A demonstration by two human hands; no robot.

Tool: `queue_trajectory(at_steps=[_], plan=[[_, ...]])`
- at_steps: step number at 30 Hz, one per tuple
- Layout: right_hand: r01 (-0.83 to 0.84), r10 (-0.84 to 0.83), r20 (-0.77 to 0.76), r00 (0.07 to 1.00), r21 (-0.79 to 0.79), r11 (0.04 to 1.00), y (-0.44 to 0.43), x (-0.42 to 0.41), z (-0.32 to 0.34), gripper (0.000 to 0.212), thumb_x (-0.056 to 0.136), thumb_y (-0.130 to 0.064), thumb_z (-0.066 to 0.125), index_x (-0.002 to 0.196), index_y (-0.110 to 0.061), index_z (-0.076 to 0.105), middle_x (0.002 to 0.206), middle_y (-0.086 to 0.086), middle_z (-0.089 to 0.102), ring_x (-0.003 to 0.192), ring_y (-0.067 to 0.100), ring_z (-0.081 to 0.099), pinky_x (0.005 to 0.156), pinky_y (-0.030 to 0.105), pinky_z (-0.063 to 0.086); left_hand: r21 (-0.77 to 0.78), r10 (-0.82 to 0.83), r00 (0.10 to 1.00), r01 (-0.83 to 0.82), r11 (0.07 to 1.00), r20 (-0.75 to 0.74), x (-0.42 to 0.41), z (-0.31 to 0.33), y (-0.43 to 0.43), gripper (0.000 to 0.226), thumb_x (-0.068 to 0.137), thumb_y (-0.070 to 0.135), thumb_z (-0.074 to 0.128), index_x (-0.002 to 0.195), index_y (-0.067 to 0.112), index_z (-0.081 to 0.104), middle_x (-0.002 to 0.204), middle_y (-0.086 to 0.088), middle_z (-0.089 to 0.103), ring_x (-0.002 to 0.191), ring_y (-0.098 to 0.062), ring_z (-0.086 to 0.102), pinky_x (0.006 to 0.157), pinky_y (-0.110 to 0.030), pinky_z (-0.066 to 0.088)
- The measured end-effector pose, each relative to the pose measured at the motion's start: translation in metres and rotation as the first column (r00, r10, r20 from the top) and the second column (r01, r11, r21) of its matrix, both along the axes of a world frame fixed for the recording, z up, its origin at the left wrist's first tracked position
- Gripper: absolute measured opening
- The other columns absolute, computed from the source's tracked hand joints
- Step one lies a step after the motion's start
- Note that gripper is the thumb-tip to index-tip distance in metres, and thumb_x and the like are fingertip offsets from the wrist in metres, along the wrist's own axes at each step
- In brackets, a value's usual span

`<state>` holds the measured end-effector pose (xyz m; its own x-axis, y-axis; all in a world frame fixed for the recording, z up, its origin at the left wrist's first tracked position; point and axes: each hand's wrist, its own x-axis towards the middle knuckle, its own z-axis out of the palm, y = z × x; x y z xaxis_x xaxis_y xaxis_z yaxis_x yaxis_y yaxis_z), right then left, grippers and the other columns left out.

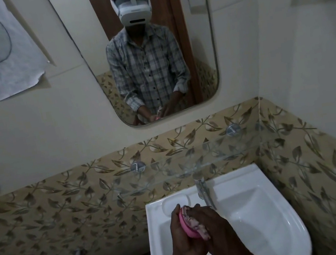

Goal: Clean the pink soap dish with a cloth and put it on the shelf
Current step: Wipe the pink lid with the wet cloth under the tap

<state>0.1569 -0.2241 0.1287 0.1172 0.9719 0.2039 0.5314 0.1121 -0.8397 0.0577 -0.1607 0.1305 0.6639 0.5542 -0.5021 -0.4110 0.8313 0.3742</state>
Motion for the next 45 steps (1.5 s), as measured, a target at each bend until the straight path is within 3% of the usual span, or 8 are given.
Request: queue_trajectory(at_steps=[4,11,15,20,23,31,37,45], plan=[[0.109,-0.115,0.032,0.993,0.154,0.982,0.012,0.019,0.003,0.034,0.086,-0.008,0.062,0.118,-0.015,0.068,0.113,0.000,0.066,0.108,0.015,0.062,0.095,0.022,0.047,0.091,0.012,0.994,-0.002,0.996,-0.110,0.000,-0.013,0.000,0.070,0.084,0.063,0.054,0.113,0.002,0.073,0.119,-0.022,0.069,0.099,-0.039,0.071,0.093,-0.050,0.052],[0.151,-0.174,0.085,0.981,0.229,0.962,0.026,0.028,0.001,0.024,0.085,-0.009,0.061,0.106,-0.013,0.072,0.102,0.006,0.068,0.098,0.018,0.065,0.084,0.036,0.056,0.165,0.131,0.986,-0.114,0.980,-0.101,-0.002,-0.008,0.012,0.056,0.079,0.053,0.057,0.102,0.007,0.078,0.108,-0.023,0.073,0.089,-0.037,0.071,0.080,-0.045,0.055],[0.163,-0.163,-0.026,0.986,0.308,0.937,0.032,-0.001,0.004,0.022,0.083,0.009,0.057,0.094,-0.005,0.071,0.090,0.006,0.065,0.097,-0.009,0.056,0.086,0.011,0.047,0.103,0.198,0.979,-0.193,0.976,-0.038,0.007,-0.007,0.010,0.045,0.082,0.041,0.056,0.099,0.003,0.071,0.095,-0.015,0.068,0.080,-0.030,0.068,0.079,-0.039,0.053],[0.117,-0.175,0.193,0.966,0.277,0.954,0.039,0.015,0.008,0.015,0.082,-0.001,0.063,0.092,-0.006,0.073,0.091,0.010,0.069,0.088,0.022,0.064,0.081,0.037,0.054,0.176,0.276,0.956,-0.257,0.950,-0.097,0.006,-0.014,0.010,0.050,0.075,0.049,0.056,0.096,0.007,0.074,0.090,-0.019,0.072,0.084,-0.032,0.064,0.077,-0.040,0.049],[0.206,-0.204,-0.048,0.978,0.385,0.899,0.046,-0.010,0.014,0.017,0.095,-0.013,0.051,0.091,-0.013,0.068,0.095,0.001,0.064,0.089,0.007,0.055,0.084,0.023,0.046,0.189,0.339,0.939,-0.322,0.928,-0.062,0.011,-0.010,0.018,0.036,0.077,0.040,0.057,0.090,0.009,0.069,0.083,-0.012,0.070,0.078,-0.025,0.068,0.076,-0.035,0.055],[-0.027,-0.012,0.213,0.977,0.180,0.983,0.045,0.002,0.012,0.019,0.090,-0.003,0.057,0.102,-0.008,0.071,0.102,0.005,0.066,0.097,0.013,0.057,0.089,0.019,0.045,0.195,0.340,0.940,-0.331,0.923,-0.011,0.001,-0.011,0.018,0.032,0.075,0.037,0.063,0.091,0.009,0.067,0.074,-0.009,0.070,0.065,-0.022,0.070,0.058,-0.031,0.059],[0.314,-0.311,0.150,0.938,0.003,0.949,0.050,0.010,0.002,0.026,0.087,-0.008,0.058,0.110,-0.019,0.065,0.118,0.001,0.056,0.112,0.019,0.055,0.089,0.028,0.048,0.228,0.403,0.915,-0.389,0.892,-0.017,0.007,-0.011,0.000,0.059,0.077,0.034,0.050,0.129,0.010,0.065,0.125,-0.024,0.067,0.106,-0.037,0.064,0.086,-0.042,0.055],[0.267,-0.258,-0.072,0.964,0.219,0.938,0.036,0.025,0.002,0.043,0.079,0.005,0.058,0.113,-0.019,0.067,0.119,-0.005,0.058,0.108,0.010,0.062,0.088,0.016,0.050,0.061,-0.249,0.956,0.261,0.963,-0.157,-0.016,0.030,0.019,0.056,0.094,0.039,0.048,0.128,-0.003,0.064,0.128,-0.030,0.061,0.107,-0.048,0.061,0.111,-0.074,0.019]])
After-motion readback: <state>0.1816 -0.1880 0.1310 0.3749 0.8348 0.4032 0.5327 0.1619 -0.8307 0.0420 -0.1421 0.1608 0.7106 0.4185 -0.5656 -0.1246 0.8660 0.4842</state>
